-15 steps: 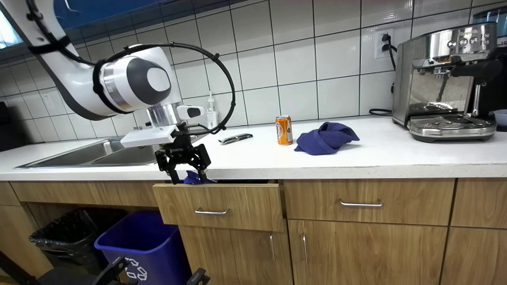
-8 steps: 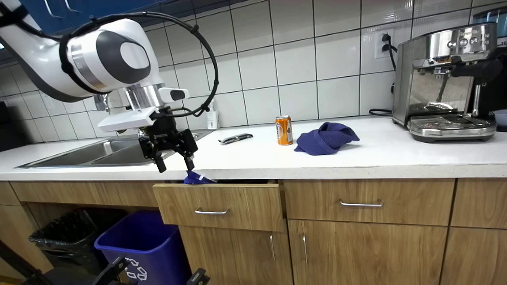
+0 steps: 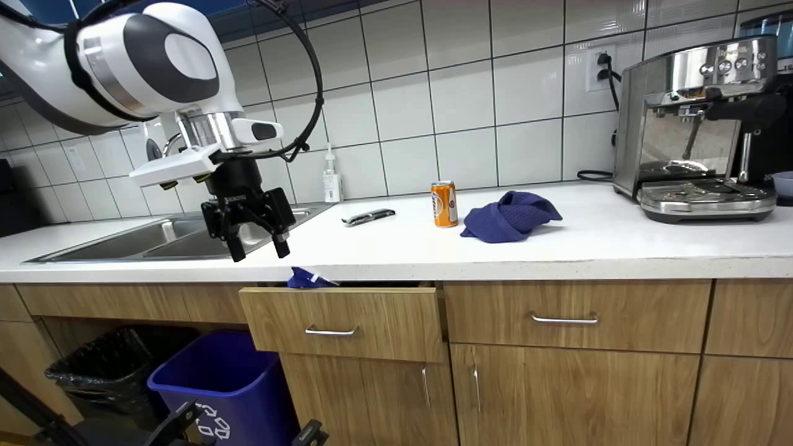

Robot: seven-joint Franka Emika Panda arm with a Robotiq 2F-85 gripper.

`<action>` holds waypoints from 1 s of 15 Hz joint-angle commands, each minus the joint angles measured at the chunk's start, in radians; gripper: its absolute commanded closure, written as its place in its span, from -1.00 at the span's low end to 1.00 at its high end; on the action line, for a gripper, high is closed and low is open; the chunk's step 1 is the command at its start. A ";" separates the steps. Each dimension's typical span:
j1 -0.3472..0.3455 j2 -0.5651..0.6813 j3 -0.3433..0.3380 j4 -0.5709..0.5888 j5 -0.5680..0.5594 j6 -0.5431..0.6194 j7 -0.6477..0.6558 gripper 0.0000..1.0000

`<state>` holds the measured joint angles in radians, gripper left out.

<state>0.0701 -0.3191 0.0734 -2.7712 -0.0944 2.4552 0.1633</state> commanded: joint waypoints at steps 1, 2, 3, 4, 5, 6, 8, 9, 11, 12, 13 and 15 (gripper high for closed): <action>0.012 -0.050 0.028 -0.008 0.044 -0.063 0.020 -1.00; 0.013 -0.051 0.031 -0.008 0.050 -0.069 0.022 -1.00; 0.014 -0.048 0.034 -0.007 0.054 -0.069 0.025 -1.00; 0.013 -0.045 0.039 -0.007 0.055 -0.069 0.032 -1.00; 0.012 -0.041 0.044 -0.006 0.053 -0.069 0.038 -1.00; 0.009 -0.036 0.048 -0.003 0.047 -0.070 0.047 -1.00; 0.005 -0.014 0.036 0.000 0.041 -0.040 0.013 -1.00; 0.005 -0.014 0.038 0.000 0.041 -0.040 0.016 -1.00; 0.005 -0.014 0.039 0.000 0.041 -0.041 0.019 -1.00; 0.005 -0.014 0.039 0.000 0.041 -0.041 0.019 -1.00; 0.005 -0.014 0.039 0.000 0.041 -0.041 0.019 -1.00; 0.005 -0.014 0.039 0.000 0.041 -0.041 0.019 -1.00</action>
<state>0.0813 -0.3319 0.1063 -2.7717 -0.0572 2.4157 0.1860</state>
